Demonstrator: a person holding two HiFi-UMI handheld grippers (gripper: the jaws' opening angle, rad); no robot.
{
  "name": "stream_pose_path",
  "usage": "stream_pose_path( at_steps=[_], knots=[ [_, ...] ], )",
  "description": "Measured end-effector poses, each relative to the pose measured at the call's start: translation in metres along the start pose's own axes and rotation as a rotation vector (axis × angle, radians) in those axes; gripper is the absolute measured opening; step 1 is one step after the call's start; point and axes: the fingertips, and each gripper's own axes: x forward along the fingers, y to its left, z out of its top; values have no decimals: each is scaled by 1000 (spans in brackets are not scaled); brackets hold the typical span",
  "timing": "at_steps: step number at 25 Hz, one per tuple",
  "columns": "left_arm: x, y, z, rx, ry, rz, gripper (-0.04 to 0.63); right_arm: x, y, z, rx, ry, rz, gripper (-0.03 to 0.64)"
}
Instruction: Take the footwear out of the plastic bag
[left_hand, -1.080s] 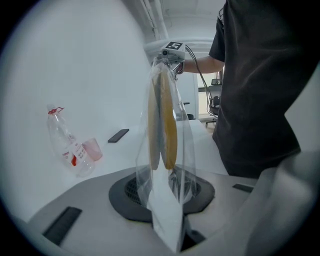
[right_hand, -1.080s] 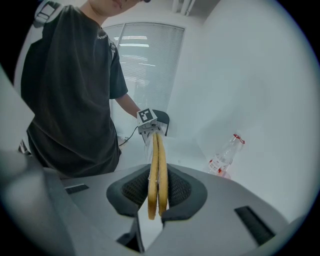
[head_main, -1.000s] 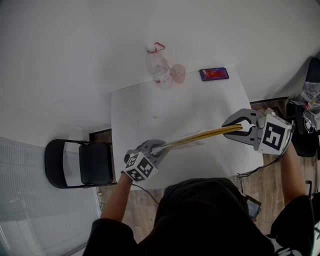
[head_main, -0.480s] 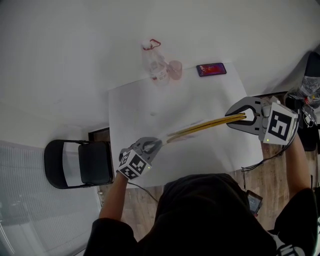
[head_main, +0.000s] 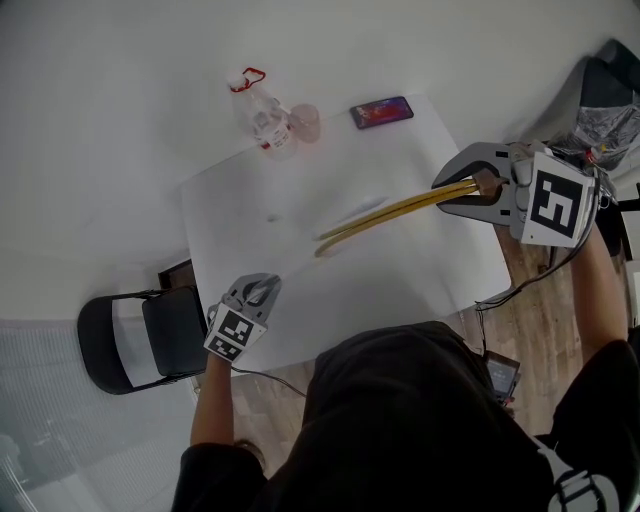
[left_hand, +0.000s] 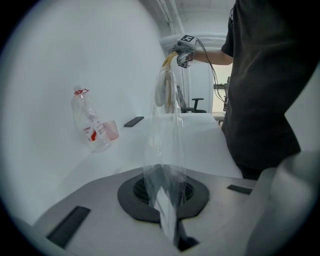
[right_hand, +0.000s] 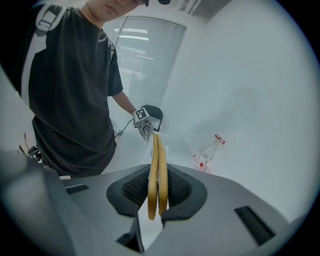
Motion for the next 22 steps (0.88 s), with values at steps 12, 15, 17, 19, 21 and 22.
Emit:
stream_pose_path(
  at_steps=[12,15,17,19,21,22],
  knots=[
    [-11,28,-5,-164,-68,100,21,-31,-12,-14,49,-5,-111,69],
    [-14,34,1,-192,-97,127,21,-37,-15,-16,46,-13,-150,69],
    [-18,40,7,-218,-130,150,21,-44,-21,-14,41,-38,-196,69],
    [-21,48,14,-245,-170,176,21,-52,-27,-10,48,-77,-253,69],
    [-26,55,20,-269,-204,202,21,-61,-32,-7,69,-125,-314,69],
    [-29,58,23,-278,-217,216,21,-65,-34,-5,79,-151,-345,69]
  ],
)
